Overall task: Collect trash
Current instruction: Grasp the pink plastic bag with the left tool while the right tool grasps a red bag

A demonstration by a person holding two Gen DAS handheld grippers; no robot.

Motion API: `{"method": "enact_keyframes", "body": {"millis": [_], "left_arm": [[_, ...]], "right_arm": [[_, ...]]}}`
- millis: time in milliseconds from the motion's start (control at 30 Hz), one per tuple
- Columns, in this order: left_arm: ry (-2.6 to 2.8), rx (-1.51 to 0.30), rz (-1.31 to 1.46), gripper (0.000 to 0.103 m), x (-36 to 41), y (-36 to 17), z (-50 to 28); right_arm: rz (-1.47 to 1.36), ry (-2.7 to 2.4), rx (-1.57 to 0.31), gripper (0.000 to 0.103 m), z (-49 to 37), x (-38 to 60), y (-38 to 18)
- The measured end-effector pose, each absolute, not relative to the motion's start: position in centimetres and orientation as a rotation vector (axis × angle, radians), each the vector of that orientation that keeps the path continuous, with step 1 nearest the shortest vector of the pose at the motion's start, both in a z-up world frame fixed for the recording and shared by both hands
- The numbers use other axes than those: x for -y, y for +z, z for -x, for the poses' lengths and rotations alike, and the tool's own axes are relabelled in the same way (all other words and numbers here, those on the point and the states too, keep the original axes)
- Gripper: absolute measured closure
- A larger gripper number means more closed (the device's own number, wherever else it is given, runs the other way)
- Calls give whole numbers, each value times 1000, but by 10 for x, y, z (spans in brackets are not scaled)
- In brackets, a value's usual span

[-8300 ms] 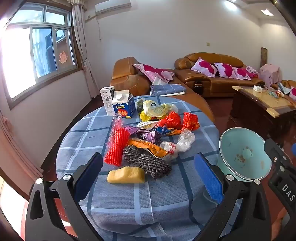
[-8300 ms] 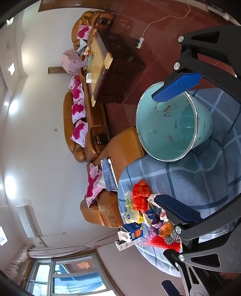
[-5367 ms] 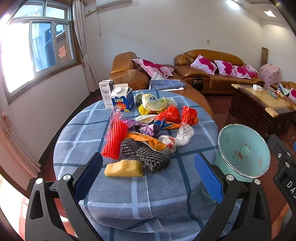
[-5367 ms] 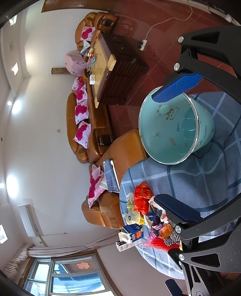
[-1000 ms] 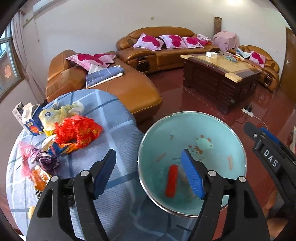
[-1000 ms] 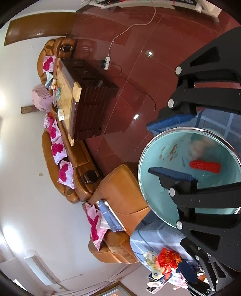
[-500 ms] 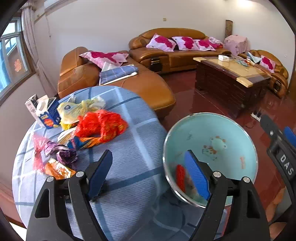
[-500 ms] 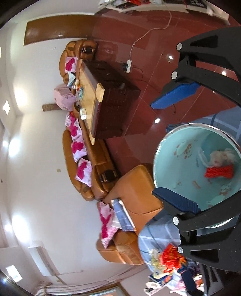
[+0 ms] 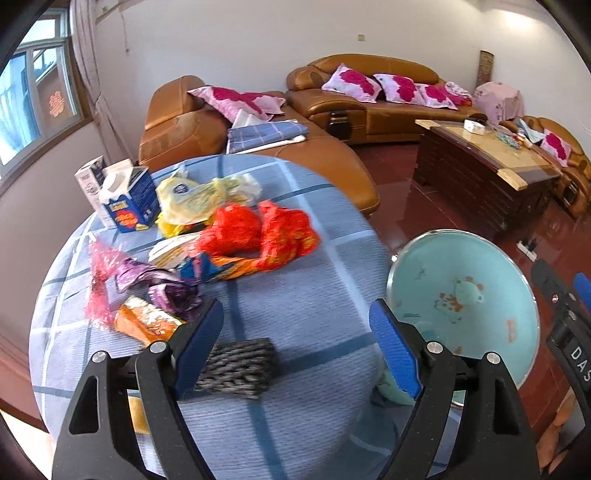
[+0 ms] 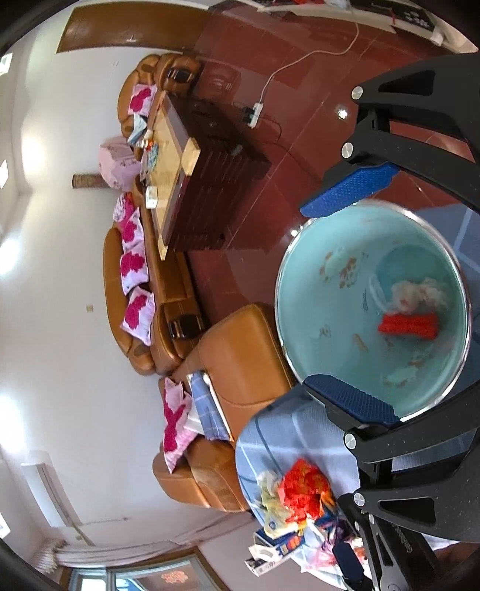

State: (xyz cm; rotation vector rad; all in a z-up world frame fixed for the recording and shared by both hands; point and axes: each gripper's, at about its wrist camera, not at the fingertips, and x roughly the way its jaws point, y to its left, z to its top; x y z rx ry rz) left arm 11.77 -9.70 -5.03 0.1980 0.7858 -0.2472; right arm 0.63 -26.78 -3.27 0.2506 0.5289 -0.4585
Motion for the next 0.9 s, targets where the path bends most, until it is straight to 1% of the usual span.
{"method": "enact_keyframes", "body": {"millis": [500,600,700,900], "left_arm": [[-75,-812,-105,23,-14,-56,-143],[-33,-807,-83,23,-39,-54,-149],[7,-806,-63,23,-62,-55,-157],[95,-813,-14,23,-108,-56,-177]], "right_arm": [[-159,-271,-563,19,-54,183,-21],[-158,-241,-567,28,-61,171,-20],[-161,-207,-578,32,-72,159,-21],[-184,-161,-617,34,-99,145,-25]]}}
